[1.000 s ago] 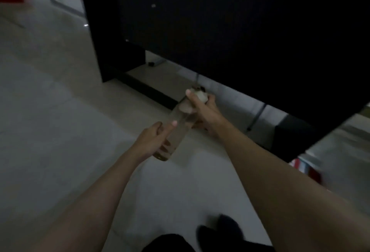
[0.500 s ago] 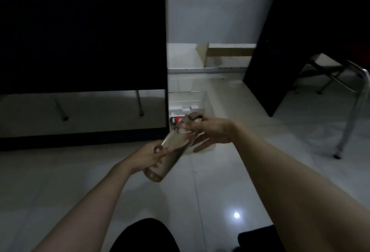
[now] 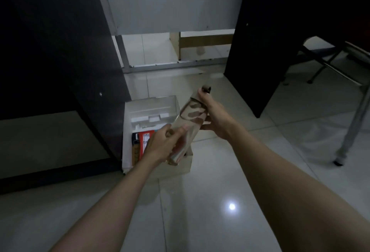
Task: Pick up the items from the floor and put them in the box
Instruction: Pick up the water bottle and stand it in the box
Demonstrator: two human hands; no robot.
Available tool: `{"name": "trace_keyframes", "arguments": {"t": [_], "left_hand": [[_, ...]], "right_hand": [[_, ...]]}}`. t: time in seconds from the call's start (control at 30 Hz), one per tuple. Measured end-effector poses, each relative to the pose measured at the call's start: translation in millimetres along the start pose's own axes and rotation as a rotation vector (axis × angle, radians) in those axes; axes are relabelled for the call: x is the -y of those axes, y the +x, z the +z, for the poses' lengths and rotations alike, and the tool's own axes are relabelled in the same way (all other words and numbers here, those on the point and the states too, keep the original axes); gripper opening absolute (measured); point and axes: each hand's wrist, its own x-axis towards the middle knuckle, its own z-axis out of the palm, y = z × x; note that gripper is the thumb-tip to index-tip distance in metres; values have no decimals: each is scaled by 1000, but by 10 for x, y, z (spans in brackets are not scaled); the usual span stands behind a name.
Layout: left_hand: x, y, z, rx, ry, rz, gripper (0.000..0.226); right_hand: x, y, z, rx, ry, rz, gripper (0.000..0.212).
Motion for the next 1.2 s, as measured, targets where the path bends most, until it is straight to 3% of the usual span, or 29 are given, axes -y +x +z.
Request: {"name": "trace_keyframes", "arguments": {"t": [0.07, 0.17, 0.4, 0.5, 0.57, 0.67, 0.77, 0.93, 1.03, 1.2], "left_hand": [[27, 298, 0, -14, -10, -3, 42], [103, 644, -42, -37, -4, -43, 62], [335, 1042, -141, -38, -152, -133, 65], [506, 1148, -144, -57, -333, -183, 50], [667, 1189, -163, -141, -352, -188, 39], [962, 1246, -178, -227, -234, -220, 39], [1199, 1349, -146, -216, -20, -168, 40], [1324, 1608, -98, -23, 214, -137, 52], [1454, 1733, -83, 79, 455, -154, 67], [1469, 1737, -51, 174, 602, -162, 75]], "right_hand": [[27, 285, -21, -19, 14, -25, 73], [26, 626, 6, 0, 43, -48, 66], [6, 1131, 256, 5, 32, -69, 55], [27, 1338, 391, -42, -4, -117, 52], [15, 1494, 476, -109, -45, -156, 65], [-81, 1752, 532, -233, -123, -211, 85], [-151, 1869, 551, -293, -212, -262, 84], [-306, 1941, 659, -188, -440, -391, 60], [-322, 1990, 731, -130, -523, -466, 59], [-289, 2074, 763, -112, -581, -519, 59]]}}
